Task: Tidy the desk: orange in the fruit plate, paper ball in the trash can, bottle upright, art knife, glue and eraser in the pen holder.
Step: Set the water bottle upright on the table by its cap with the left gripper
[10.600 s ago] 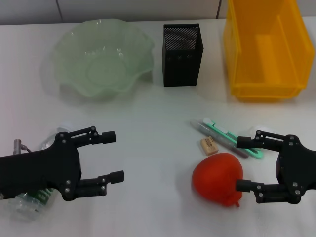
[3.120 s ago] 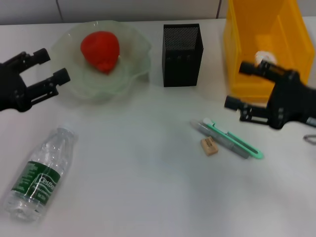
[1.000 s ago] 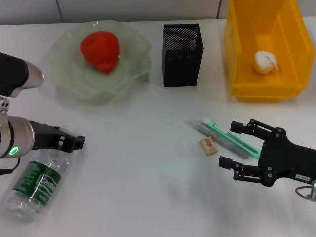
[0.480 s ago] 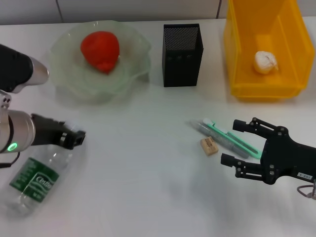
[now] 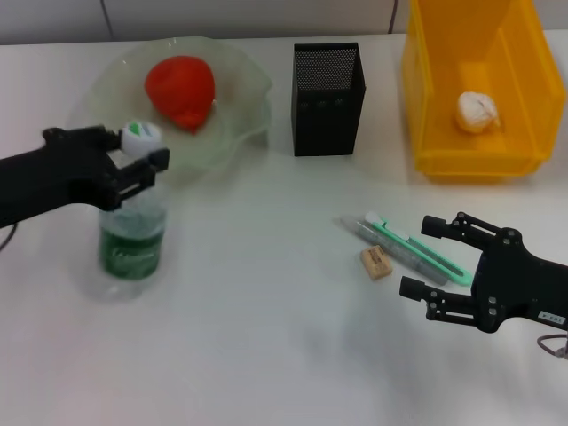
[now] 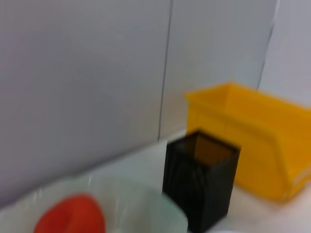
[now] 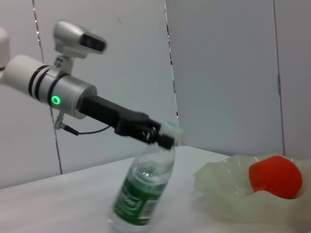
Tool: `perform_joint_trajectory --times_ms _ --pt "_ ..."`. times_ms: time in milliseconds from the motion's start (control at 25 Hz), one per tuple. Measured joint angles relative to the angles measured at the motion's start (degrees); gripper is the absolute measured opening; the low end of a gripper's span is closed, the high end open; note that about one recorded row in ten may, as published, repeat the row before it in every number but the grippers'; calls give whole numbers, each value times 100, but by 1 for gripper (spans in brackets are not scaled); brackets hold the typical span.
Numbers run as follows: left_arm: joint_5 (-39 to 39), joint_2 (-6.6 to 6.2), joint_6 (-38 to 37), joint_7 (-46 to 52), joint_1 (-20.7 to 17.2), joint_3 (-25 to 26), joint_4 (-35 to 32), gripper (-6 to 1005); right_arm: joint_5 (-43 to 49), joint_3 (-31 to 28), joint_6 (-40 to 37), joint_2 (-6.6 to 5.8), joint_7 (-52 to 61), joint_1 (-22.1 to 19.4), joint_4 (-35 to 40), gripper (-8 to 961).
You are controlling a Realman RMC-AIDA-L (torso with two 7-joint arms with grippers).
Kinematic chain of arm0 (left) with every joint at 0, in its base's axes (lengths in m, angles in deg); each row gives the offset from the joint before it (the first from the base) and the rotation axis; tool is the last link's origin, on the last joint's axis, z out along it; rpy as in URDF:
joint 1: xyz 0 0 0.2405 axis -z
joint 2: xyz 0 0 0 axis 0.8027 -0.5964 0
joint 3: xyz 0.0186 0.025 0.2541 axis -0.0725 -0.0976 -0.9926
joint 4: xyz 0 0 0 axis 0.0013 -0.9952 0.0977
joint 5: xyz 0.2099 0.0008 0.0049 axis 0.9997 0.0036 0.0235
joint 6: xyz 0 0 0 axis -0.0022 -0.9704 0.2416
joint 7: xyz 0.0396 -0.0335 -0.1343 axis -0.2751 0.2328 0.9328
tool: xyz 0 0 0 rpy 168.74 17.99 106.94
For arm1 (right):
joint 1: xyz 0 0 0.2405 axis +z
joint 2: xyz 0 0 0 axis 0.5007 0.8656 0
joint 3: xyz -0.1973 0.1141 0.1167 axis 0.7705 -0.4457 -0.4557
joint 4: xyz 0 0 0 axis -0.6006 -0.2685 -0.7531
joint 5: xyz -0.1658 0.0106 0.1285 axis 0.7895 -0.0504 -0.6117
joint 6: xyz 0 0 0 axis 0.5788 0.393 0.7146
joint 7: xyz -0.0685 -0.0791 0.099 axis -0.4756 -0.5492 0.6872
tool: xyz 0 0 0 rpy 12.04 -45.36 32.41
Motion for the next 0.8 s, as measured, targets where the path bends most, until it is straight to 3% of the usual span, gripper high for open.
perform_joint_trajectory --times_ms 200,800 --pt "-1374 2 -428 -1600 -54 376 786 445 -2 0 -13 0 96 1 17 852" --pt "-1626 2 -616 -2017 6 562 1095 446 14 -1 -114 0 180 -4 138 853"
